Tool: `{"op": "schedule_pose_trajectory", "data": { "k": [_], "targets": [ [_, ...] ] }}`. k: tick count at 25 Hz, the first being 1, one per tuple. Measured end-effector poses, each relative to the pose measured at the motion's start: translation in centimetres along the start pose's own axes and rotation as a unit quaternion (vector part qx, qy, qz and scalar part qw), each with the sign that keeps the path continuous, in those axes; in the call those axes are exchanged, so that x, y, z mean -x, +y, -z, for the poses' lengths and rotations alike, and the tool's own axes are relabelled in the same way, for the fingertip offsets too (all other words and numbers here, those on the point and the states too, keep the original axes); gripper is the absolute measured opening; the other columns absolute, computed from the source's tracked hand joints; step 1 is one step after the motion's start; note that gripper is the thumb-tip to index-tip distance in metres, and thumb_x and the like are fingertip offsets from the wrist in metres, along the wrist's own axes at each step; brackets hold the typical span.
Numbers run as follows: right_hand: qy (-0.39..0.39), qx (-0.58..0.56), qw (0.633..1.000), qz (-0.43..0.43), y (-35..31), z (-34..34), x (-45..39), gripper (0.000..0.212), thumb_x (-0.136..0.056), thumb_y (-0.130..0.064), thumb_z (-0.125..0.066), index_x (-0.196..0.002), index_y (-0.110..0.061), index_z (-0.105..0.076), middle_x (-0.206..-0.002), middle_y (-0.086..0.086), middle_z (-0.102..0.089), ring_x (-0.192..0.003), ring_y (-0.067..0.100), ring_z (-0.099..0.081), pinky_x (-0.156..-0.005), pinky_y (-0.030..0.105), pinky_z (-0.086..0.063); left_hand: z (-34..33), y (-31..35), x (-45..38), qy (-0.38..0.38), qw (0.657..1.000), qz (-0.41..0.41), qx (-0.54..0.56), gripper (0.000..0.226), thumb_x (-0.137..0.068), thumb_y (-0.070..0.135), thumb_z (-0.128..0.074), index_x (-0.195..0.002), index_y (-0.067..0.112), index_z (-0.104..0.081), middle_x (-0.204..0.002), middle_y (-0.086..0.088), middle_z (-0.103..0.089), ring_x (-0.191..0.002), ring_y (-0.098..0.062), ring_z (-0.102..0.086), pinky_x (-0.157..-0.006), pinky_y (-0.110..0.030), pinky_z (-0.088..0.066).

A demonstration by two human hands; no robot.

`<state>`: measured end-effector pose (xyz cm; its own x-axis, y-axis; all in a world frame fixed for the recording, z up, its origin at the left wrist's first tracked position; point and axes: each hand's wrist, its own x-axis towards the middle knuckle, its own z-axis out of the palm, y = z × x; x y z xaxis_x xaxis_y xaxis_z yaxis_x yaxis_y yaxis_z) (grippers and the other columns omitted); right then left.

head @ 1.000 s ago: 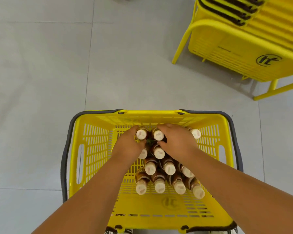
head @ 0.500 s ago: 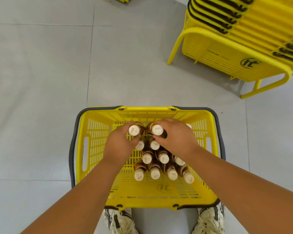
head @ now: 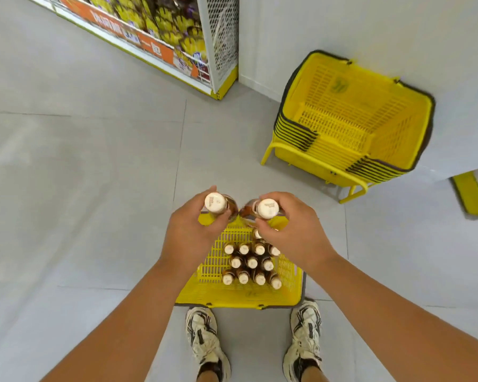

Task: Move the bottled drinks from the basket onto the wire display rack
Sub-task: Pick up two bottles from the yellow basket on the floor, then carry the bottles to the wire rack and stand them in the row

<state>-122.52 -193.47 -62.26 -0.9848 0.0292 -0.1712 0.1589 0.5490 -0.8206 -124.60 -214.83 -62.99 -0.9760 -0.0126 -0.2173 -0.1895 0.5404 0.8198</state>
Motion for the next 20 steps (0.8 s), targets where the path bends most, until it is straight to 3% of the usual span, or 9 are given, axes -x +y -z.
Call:
{"op": "schedule_pose_trajectory", "data": {
  "k": [5, 9, 13, 16, 20],
  "targets": [
    [0.054, -0.038, 0.997, 0.048, -11.7, 10.7, 1.9, 0.031, -0.083, -0.022, -0.081, -0.110, -0.029, -0.067, -0.107, -0.016, -0.070, -0.104, 0.003, -0.065, -0.089, 0.030, -0.055, 8.7, 13.9, 1.1, 0.020, 0.998, -0.052, 0.015, 0.036, -0.083, 0.037, -0.082, -0.117, 0.036, -0.071, -0.106, 0.027, -0.072, -0.108, 0.006, -0.065, -0.096, -0.024, -0.051],
    [0.093, -0.028, 0.991, 0.092, -21.2, 19.0, 3.3, 0.031, -0.081, -0.019, -0.084, -0.108, -0.028, -0.070, -0.104, -0.010, -0.073, -0.100, 0.005, -0.068, -0.087, 0.032, -0.057, 14.1, 25.0, 3.3, 0.054, 0.992, -0.086, 0.072, 0.024, -0.081, 0.035, -0.083, -0.104, 0.036, -0.073, -0.096, 0.010, -0.075, -0.097, -0.011, -0.070, -0.089, -0.037, -0.056],
    [0.129, -0.052, 0.981, 0.139, -30.1, 26.3, 5.1, 0.031, -0.082, -0.014, -0.083, -0.104, -0.032, -0.070, -0.099, -0.017, -0.073, -0.097, -0.002, -0.069, -0.088, 0.020, -0.056, 19.3, 35.7, 5.7, 0.056, 0.982, -0.137, 0.118, 0.023, -0.084, 0.019, -0.082, -0.096, 0.036, -0.072, -0.090, 0.010, -0.077, -0.085, 0.000, -0.069, -0.079, -0.018, -0.053],
    [0.139, -0.081, 0.974, 0.161, -35.9, 31.3, 6.8, 0.027, -0.085, -0.011, -0.080, -0.104, -0.028, -0.072, -0.100, -0.017, -0.075, -0.095, 0.000, -0.071, -0.086, 0.015, -0.053, 23.4, 42.2, 7.4, 0.057, 0.978, -0.171, 0.108, 0.018, -0.086, 0.022, -0.080, -0.099, 0.032, -0.074, -0.093, 0.011, -0.078, -0.084, 0.006, -0.068, -0.074, -0.007, -0.047],
    [0.149, -0.072, 0.964, 0.206, -41.9, 36.3, 8.1, 0.026, -0.087, -0.010, -0.078, -0.106, -0.026, -0.073, -0.101, -0.011, -0.077, -0.092, 0.002, -0.073, -0.083, 0.014, -0.054, 28.4, 48.3, 9.0, 0.069, 0.972, -0.197, 0.109, 0.017, -0.087, 0.026, -0.080, -0.103, 0.027, -0.077, -0.093, 0.013, -0.079, -0.086, 0.007, -0.069, -0.073, -0.006, -0.046]
  ]
}}
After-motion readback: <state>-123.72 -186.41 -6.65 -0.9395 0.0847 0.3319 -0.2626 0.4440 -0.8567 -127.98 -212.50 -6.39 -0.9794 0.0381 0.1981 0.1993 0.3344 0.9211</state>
